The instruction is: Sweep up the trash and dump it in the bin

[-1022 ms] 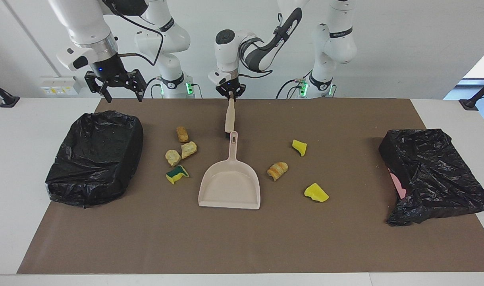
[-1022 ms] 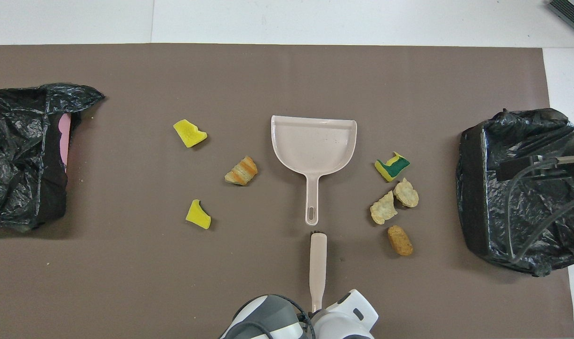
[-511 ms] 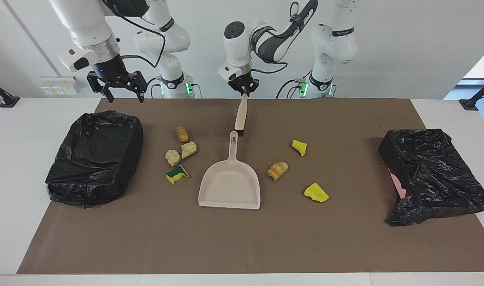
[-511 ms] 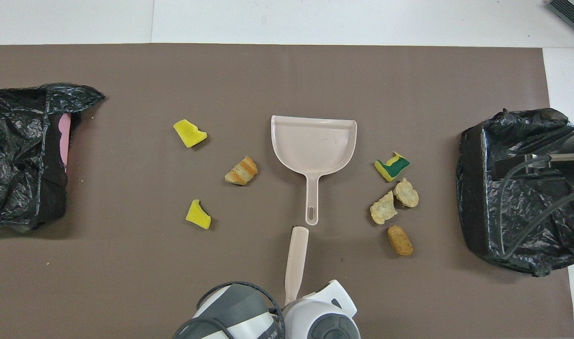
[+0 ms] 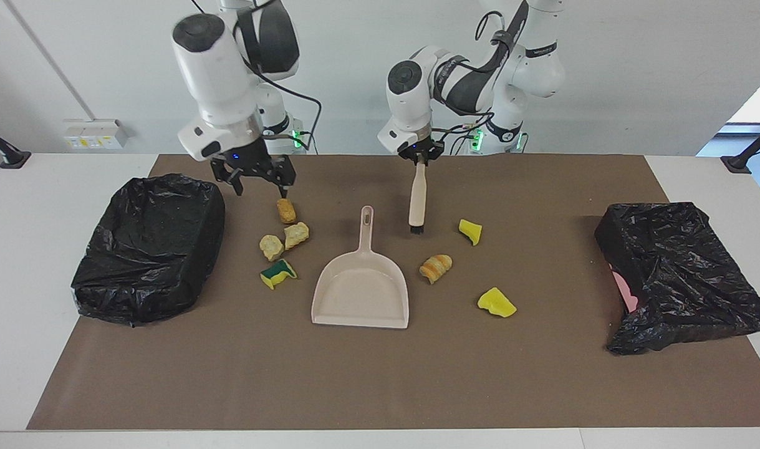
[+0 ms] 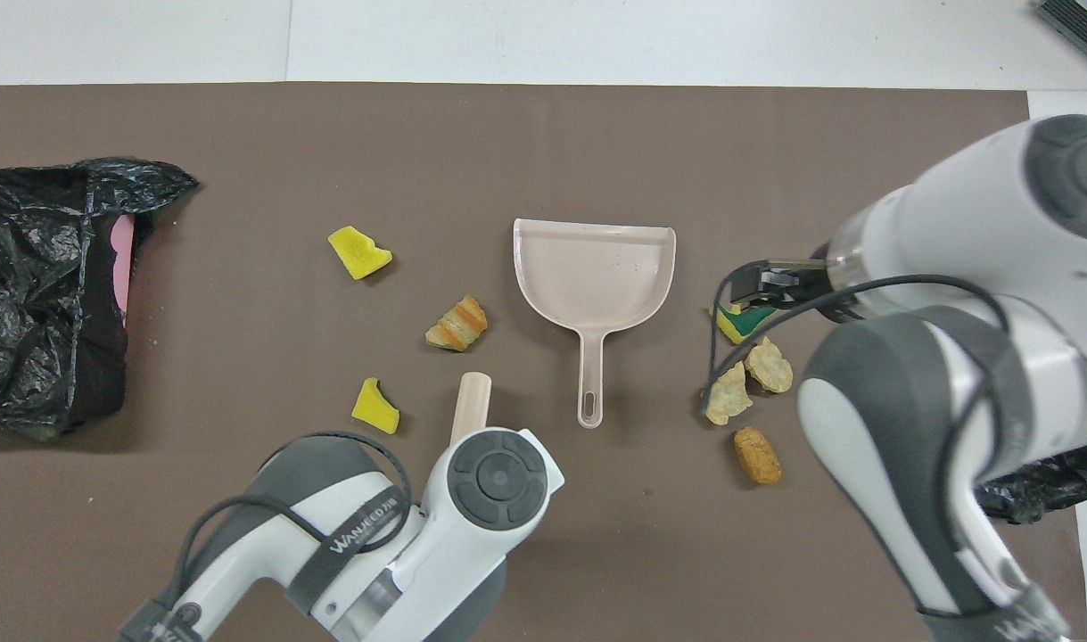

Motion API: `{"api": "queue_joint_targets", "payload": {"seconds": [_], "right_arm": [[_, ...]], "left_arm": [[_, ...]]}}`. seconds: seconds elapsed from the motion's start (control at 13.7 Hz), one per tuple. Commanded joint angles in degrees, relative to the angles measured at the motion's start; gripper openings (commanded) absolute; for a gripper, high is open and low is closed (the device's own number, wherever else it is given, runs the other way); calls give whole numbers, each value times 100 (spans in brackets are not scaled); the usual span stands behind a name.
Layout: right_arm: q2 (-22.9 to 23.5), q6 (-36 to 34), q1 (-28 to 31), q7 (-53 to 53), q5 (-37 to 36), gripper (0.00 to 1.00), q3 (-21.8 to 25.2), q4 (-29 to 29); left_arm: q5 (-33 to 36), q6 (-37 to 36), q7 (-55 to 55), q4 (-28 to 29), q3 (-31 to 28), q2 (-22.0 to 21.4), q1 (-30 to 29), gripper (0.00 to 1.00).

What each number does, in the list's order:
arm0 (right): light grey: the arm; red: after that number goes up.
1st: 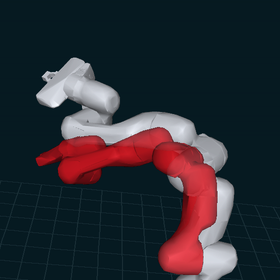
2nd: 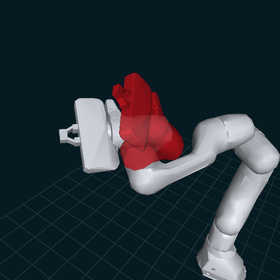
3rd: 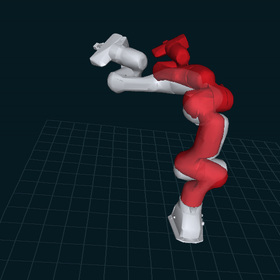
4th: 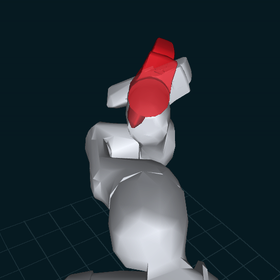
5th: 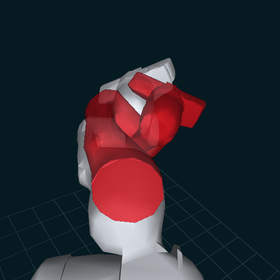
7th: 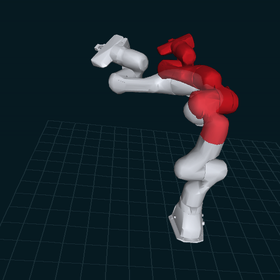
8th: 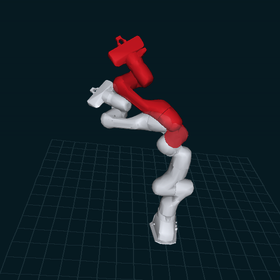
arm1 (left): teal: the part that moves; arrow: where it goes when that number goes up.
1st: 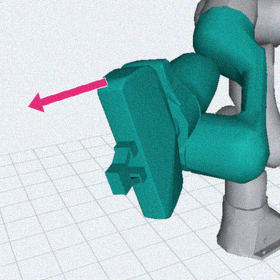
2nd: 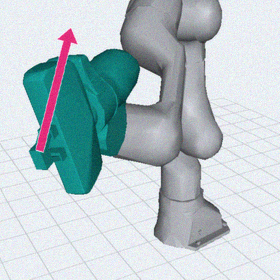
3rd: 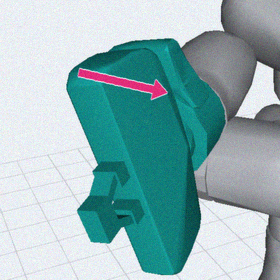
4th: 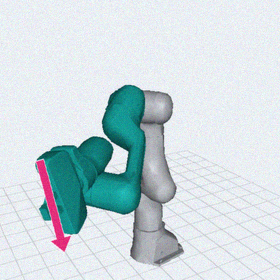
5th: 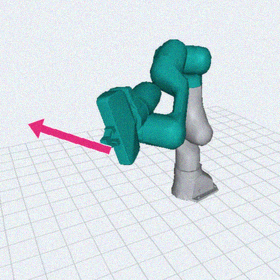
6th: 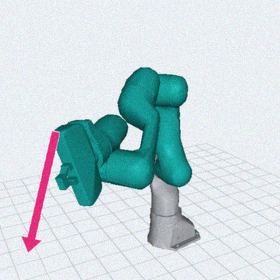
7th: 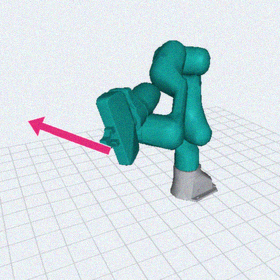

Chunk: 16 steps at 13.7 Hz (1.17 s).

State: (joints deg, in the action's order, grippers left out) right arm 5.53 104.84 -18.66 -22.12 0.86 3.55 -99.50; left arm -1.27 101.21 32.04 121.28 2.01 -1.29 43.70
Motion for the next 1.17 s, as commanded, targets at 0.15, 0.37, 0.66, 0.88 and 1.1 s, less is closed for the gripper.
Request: {"api": "queue_joint_targets", "payload": {"seconds": [0.15,0.37,0.66,0.88,1.1], "right_arm": [[782,817,-172,-337,836,100,-12,80],[1002,1099,-585,-853,872,100,-30,1],[941,1608,-1173,-1188,889,100,-30,-639],[915,1724,-1324,-1049,881,100,-21,-1053],[836,1733,-1385,-978,881,100,-21,-1273]], "left_arm": [[276,-66,-645,-51,72,-64,-1089,0],[513,-67,-1022,-253,72,-64,-1617,0],[706,13,-1978,-674,72,242,-2364,0],[1066,56,-3201,-1132,72,550,-2794,0],[1260,485,-4098,-1168,72,648,-3086,0]]}}
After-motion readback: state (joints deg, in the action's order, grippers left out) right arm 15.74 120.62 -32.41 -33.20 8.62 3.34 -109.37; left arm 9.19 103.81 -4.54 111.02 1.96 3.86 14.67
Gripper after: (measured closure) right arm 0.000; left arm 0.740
